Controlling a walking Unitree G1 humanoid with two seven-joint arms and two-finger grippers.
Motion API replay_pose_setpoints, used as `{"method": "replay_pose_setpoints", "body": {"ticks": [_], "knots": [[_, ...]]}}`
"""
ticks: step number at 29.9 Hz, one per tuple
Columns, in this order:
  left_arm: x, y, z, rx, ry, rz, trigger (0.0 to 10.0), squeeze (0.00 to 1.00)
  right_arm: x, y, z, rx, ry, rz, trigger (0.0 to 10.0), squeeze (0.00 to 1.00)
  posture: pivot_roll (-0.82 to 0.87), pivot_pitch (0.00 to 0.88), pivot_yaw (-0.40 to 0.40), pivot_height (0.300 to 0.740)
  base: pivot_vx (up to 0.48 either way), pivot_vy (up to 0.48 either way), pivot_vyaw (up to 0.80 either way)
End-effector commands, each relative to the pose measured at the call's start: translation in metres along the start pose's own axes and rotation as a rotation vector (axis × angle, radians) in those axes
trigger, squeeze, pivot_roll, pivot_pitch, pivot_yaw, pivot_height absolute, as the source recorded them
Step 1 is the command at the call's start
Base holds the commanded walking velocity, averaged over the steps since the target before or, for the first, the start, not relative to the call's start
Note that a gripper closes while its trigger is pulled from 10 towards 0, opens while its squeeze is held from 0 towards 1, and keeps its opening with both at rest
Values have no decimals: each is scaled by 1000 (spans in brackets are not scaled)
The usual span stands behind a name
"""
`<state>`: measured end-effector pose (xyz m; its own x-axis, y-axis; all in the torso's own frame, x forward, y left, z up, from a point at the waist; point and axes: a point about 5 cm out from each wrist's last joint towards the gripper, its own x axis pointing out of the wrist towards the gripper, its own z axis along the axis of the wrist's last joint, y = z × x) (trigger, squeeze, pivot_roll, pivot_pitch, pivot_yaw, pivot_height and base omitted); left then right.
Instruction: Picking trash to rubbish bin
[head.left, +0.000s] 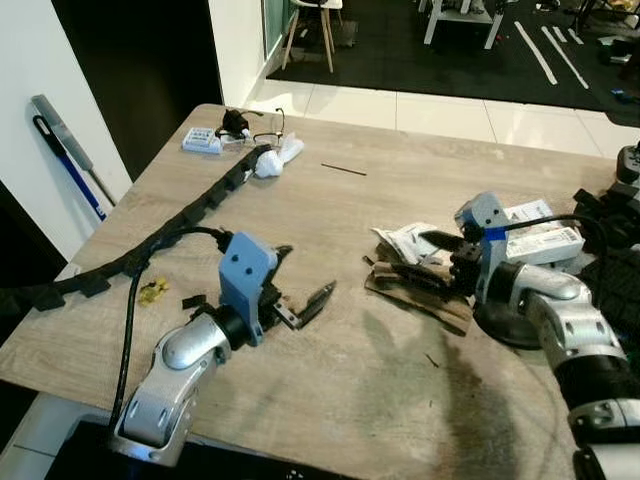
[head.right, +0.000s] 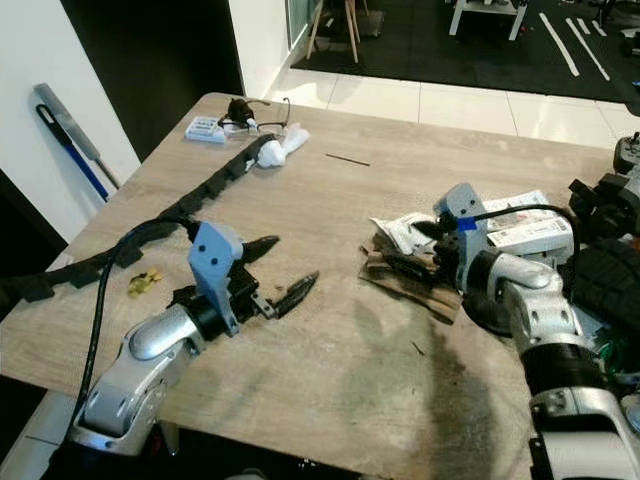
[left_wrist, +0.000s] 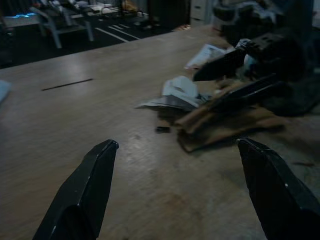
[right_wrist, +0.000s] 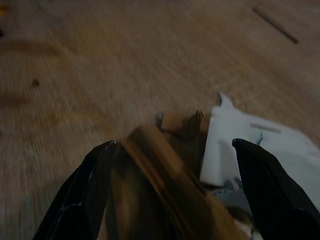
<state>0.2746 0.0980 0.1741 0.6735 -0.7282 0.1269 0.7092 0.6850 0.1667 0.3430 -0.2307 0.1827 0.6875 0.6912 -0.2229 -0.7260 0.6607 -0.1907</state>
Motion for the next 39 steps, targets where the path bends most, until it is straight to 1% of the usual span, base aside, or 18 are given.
{"method": "replay_pose_setpoints", "body": {"ticks": [1, 2, 3, 7, 13, 16, 17, 19, 20, 21, 31, 34, 37, 39], "knots": [[-2, -4, -3, 5, 30, -35, 10000, 0, -2, 2, -7, -3, 65, 37, 10000, 0, 9, 178, 30, 740, 0, 0, 0], [-2, -6, -4, 5, 35, -46, 10000, 0, -3, 2, -10, -6, 97, 44, 10000, 0, 9, 178, 30, 740, 0, 0, 0], [-2, -6, -4, 5, 35, -46, 10000, 0, -3, 2, -10, -6, 97, 44, 10000, 0, 9, 178, 30, 740, 0, 0, 0], [-2, -6, -3, 14, 44, -62, 10000, 0, -7, 2, -21, 20, 179, 81, 10000, 0, 5, 179, 27, 740, 0, 0, 0], [-4, -5, -3, 19, 50, -67, 10000, 0, -6, 1, -28, 11, 218, 74, 10000, 0, 11, 176, 24, 740, 0, 0, 0], [-5, -5, -3, 17, 56, -68, 10000, 0, -5, -1, -33, 1, 240, 43, 10000, 0, 7, 180, 29, 740, 0, 0, 0], [-5, -5, -3, 20, 57, -69, 10000, 0, -5, -1, -33, 3, 241, 42, 3529, 0, 7, 180, 29, 740, 0, 0, 0], [-5, -4, -3, 22, 57, -70, 10000, 0, -5, -1, -33, 5, 242, 44, 3529, 0, 7, 180, 29, 740, 0, 0, 0], [-5, -4, -3, 20, 56, -64, 10000, 0, -5, -2, -33, 5, 244, 45, 2235, 0, 7, 180, 29, 740, 0, 0, 0], [-4, -4, -3, 18, 57, -67, 10000, 0, -5, -3, -33, 6, 246, 43, 0, 0, 4, 185, 33, 740, 0, 0, 0], [-3, -4, -3, 22, 58, -73, 10000, 0, -6, -4, -31, 27, 232, 60, 0, 0, 9, 186, 34, 740, 0, 0, 0], [-4, -3, -4, 27, 62, -66, 10000, 0, -7, -5, -25, 63, 187, 75, 0, 0, 11, 171, 32, 740, 0, 0, 0], [-3, -3, -3, 28, 59, -70, 10000, 0, -7, -6, -23, 77, 170, 77, 0, 0, 12, 169, 31, 740, 0, 0, 0], [-2, -3, -2, 33, 55, -70, 10000, 0, -7, -6, -18, 89, 144, 95, 0, 0, 19, 157, 25, 740, 0, 0, 0]]}}
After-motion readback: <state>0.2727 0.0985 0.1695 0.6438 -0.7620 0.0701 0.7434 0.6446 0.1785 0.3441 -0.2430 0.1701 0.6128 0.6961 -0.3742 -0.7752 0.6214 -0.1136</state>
